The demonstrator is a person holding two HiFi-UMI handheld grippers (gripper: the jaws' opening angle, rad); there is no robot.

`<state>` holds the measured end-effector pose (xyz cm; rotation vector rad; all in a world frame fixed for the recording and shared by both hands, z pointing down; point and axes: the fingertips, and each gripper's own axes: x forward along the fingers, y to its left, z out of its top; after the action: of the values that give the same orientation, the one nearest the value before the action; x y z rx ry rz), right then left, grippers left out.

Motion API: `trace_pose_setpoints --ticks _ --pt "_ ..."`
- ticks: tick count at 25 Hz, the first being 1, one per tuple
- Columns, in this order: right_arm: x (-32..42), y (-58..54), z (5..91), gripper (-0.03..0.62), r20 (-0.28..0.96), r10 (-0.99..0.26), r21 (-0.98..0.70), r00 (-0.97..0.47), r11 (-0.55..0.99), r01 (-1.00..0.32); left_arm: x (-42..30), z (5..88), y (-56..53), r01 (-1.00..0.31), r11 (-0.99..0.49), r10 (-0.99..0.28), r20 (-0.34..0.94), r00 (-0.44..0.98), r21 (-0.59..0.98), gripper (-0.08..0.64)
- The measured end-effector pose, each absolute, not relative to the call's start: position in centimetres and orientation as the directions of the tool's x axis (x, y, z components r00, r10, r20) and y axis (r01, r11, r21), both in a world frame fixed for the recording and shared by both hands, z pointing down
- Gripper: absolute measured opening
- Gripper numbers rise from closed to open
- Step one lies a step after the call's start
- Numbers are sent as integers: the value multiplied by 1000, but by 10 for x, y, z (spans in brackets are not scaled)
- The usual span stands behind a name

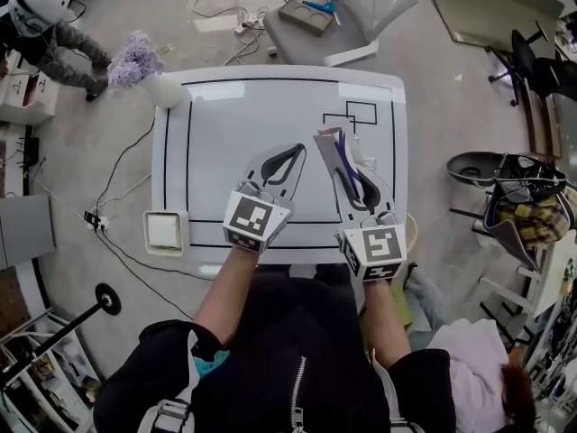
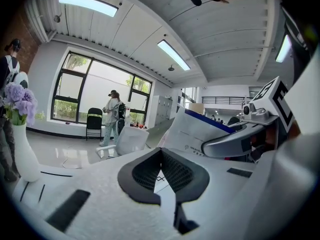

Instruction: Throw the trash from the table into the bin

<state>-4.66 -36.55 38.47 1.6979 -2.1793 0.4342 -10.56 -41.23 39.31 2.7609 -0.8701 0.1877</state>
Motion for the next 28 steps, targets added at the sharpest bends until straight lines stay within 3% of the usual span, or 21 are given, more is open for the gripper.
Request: trace_pose_setpoints --ticks 10,28 --pt "32 -317 383 100 434 -884 -45 -173 171 -984 -22 388 -368 -502 -854 -474 195 859 138 6" --pt "241 -139 386 98 427 -903 -58 43 -74 -996 203 389 -198 -270 -956 -244 201 949 115 6"
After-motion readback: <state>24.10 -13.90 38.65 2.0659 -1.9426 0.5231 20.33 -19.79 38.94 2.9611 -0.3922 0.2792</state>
